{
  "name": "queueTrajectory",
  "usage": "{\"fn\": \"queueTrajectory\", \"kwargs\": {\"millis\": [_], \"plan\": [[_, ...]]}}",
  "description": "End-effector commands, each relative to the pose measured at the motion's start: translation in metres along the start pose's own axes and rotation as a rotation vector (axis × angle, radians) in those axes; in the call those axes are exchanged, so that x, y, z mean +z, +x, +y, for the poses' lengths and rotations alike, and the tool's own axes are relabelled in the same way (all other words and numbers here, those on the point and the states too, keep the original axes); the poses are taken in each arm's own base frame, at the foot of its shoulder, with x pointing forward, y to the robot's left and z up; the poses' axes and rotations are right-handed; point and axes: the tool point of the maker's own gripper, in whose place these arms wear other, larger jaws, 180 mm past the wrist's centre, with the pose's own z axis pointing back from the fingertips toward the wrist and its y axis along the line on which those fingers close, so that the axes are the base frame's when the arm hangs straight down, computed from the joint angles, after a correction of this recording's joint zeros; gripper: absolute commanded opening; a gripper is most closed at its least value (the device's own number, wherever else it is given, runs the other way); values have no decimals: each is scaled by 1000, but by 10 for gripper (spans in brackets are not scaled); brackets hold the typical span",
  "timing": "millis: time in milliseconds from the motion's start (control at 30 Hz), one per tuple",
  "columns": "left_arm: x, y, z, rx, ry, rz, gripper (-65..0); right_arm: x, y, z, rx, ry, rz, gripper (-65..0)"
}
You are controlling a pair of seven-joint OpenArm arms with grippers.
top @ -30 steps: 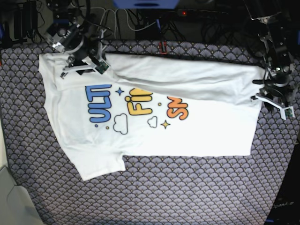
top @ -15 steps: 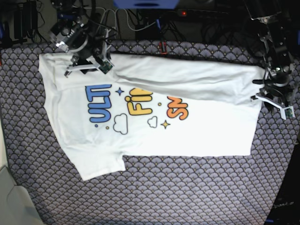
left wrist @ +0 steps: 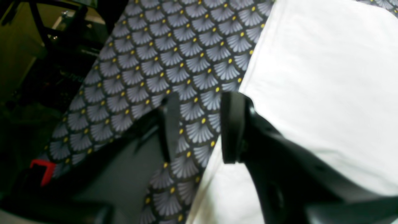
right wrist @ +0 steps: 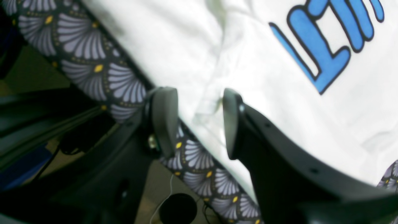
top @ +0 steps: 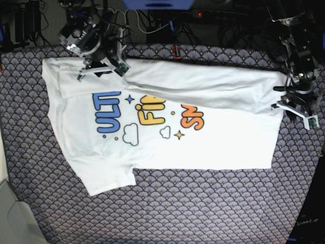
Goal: Fold the T-shirt properly
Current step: 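Lower the right gripper and pinch the shirt edge by the sleeve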
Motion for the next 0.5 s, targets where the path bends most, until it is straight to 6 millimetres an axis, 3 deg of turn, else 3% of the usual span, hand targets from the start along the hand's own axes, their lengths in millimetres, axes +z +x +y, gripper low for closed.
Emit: {"fn": "queueTrajectory", "kwargs": {"millis": [0, 367, 467], "plan": [[1, 19, 5, -8, 10, -60, -432, 3, 10, -4, -1, -13, -39, -398], [2, 22, 5, -9, 10, -68, -432, -10, 0, -4, -9, 6, -7, -407], [2, 23, 5, -9, 9, -69, -432, -10, 4, -9, -5, -3, -16, -449]]}}
